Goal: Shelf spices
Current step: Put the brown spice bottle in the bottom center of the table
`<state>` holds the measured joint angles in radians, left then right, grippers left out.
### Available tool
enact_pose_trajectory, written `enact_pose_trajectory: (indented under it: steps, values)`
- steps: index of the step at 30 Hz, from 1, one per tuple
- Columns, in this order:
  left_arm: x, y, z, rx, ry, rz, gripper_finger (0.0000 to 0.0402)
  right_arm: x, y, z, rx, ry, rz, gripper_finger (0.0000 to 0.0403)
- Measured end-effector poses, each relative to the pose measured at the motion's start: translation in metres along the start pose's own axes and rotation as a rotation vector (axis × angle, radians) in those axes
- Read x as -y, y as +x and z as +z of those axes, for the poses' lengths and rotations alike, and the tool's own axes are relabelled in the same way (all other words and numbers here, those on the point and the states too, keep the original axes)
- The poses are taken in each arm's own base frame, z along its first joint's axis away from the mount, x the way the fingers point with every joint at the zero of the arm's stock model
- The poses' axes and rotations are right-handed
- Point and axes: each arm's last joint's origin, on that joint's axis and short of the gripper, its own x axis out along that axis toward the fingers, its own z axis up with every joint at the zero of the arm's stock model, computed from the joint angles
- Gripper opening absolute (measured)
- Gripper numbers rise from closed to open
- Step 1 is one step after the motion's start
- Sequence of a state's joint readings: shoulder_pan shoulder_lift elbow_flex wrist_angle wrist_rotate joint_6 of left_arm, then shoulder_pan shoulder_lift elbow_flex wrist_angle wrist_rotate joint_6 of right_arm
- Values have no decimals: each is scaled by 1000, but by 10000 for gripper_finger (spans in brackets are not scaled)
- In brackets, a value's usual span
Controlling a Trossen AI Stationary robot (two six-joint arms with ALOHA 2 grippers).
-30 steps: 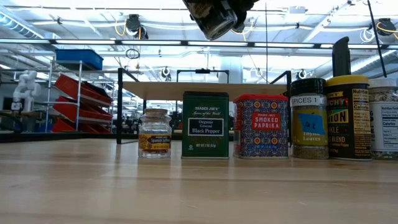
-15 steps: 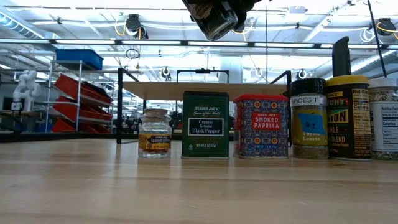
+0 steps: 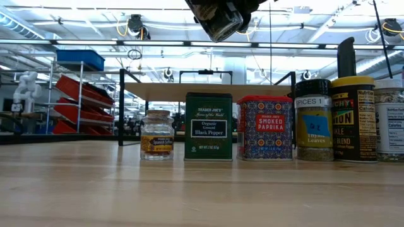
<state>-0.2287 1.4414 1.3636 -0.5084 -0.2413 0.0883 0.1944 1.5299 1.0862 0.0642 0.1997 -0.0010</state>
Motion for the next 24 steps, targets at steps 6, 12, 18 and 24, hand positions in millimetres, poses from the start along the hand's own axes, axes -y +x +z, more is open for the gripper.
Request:
enact_pose_trajectory:
  steps: [6, 12, 18, 24]
  values:
    - [0, -1, 1, 10, 4, 1, 335, 0, 0, -2, -15, -2, -1, 274]
    - [-4, -17, 5, 57, -6, 4, 336, 0, -5, 0, -24, -6, 1, 268]
    - [-12, -44, 11, 126, -28, 49, 336, 2, -15, 8, 7, 0, 1, 271]
    - [-16, -60, 13, 168, -42, 55, 336, 3, -27, 14, 29, 16, 25, 269]
